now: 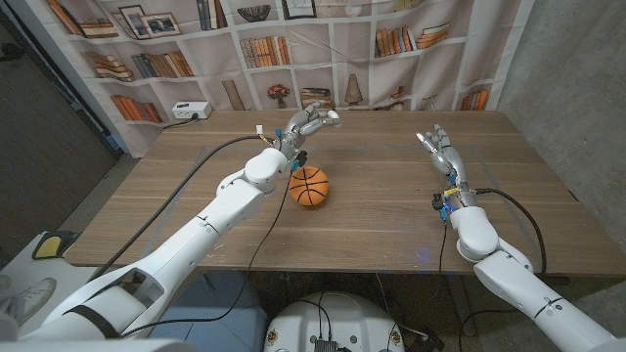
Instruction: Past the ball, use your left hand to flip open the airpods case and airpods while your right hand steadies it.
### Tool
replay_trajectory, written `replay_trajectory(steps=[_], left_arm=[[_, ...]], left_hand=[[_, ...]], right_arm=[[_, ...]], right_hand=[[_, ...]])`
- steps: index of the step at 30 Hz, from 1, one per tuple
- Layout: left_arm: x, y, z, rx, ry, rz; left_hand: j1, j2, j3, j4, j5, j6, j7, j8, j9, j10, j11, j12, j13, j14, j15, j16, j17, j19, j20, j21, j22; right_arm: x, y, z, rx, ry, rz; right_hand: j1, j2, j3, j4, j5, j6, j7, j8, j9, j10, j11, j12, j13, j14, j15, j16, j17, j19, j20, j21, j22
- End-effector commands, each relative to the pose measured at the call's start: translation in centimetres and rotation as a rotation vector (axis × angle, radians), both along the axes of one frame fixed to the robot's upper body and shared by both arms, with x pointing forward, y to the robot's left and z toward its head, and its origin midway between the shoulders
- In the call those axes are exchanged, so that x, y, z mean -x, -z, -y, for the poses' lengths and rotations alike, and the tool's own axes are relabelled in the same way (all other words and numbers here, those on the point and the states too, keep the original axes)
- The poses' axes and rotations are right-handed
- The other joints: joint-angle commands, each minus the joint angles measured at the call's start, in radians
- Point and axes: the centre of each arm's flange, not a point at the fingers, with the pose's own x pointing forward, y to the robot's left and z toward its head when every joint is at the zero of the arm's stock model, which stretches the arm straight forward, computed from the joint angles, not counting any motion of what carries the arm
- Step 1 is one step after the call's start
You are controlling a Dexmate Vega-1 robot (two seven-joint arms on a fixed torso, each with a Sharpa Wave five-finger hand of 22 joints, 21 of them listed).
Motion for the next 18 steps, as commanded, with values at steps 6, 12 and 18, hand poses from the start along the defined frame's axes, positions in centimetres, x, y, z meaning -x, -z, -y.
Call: replay_trajectory(steps=[6, 12, 18], left_arm=[[0.5, -0.4, 0.9, 0.044, 0.064, -0.034], [0.8, -0.6, 1.5, 0.068, 0.113, -0.058], [0.9, -0.5, 1.9, 0.101, 0.159, -0.079]], left_hand=[[0.046, 0.052, -0.006, 0.000, 0.007, 0.012, 0.001, 0.000, 0.004, 0.224, -0.162, 0.012, 0.069, 0.000, 0.003, 0.000, 0.004, -0.004, 0.003, 0.000, 0.002], [0.048, 0.053, -0.009, 0.000, 0.008, 0.014, 0.000, 0.000, 0.004, 0.225, -0.162, 0.011, 0.070, -0.001, 0.003, -0.001, 0.004, -0.004, 0.003, 0.000, 0.002], [0.050, 0.053, -0.015, 0.001, 0.009, 0.024, -0.002, 0.002, 0.004, 0.232, -0.162, 0.011, 0.072, 0.001, 0.002, 0.000, 0.004, -0.004, 0.002, 0.000, 0.002]], right_arm=[[1.0, -0.1, -1.9, 0.055, 0.078, 0.071], [1.4, -0.4, -2.4, 0.082, 0.111, 0.109], [2.0, -0.6, -3.1, 0.095, 0.136, 0.153]], right_hand=[[0.047, 0.001, 0.020, -0.004, -0.003, 0.009, -0.003, 0.007, 0.004, 0.029, -0.017, 0.008, 0.005, 0.021, -0.007, 0.009, 0.002, 0.026, 0.000, 0.007, 0.002], [0.087, 0.003, 0.035, -0.006, -0.002, 0.019, -0.011, 0.011, 0.004, 0.047, -0.031, 0.012, 0.008, 0.034, -0.017, 0.011, 0.001, 0.043, -0.005, 0.007, 0.002], [0.129, 0.001, 0.051, -0.008, -0.002, 0.024, -0.026, 0.012, 0.003, 0.059, -0.057, 0.013, 0.011, 0.039, -0.021, 0.011, 0.000, 0.053, -0.009, 0.004, 0.001]])
